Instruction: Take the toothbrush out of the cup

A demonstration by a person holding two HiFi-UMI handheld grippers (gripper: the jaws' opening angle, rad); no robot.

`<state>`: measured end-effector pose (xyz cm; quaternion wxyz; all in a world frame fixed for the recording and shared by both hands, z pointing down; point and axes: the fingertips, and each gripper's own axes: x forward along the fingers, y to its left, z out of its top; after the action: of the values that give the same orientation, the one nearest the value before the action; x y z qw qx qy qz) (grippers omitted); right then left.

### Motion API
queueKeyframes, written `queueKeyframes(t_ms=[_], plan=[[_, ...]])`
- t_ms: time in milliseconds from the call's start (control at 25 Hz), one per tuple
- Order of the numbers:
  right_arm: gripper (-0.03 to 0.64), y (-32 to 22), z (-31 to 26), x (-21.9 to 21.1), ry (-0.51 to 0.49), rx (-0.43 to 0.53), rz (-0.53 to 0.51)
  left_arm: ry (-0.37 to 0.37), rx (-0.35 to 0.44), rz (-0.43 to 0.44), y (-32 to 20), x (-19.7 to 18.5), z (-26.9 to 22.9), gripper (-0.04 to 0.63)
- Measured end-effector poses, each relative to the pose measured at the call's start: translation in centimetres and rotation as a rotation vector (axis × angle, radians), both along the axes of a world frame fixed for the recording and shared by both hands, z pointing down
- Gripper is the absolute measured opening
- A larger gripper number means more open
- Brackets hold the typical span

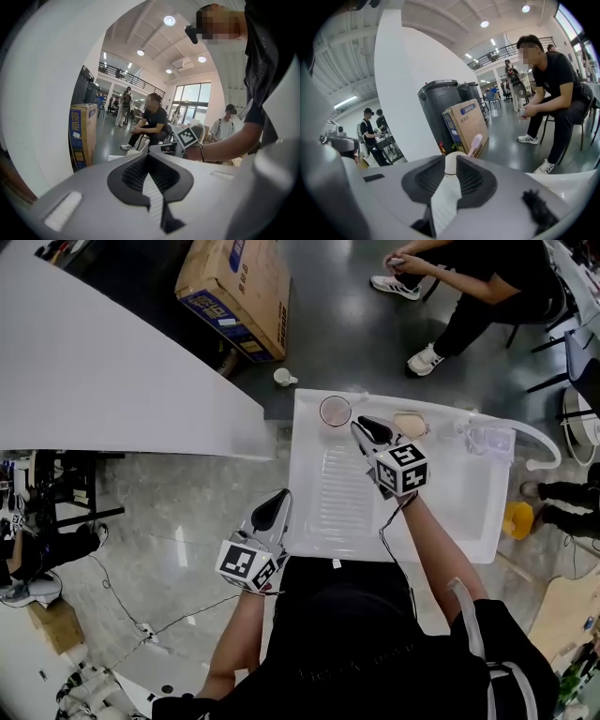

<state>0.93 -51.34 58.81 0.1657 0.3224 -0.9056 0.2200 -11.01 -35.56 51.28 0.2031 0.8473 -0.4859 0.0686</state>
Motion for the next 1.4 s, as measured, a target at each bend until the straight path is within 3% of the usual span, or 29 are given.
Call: queueKeyframes(t_ms=[1040,1320,1400], plan=[[0.102,-4.6,4.1,-1.2,0.015,-0.017,0.057,-0.013,-0.073,-0.055,1.1,-0.8,2.2,0.009],[0.097,-4.4,4.5,-2.0,0.037,-0.022,0.020,-0.012,-0.077,-0.049,1.2,-0.7,2.5,0.009],[0.061,-4.4,4.4,-2.2,0.039,-0.019,0.010,-0.009,-0.076,-0.047,1.1,-0.7,2.5,0.009]])
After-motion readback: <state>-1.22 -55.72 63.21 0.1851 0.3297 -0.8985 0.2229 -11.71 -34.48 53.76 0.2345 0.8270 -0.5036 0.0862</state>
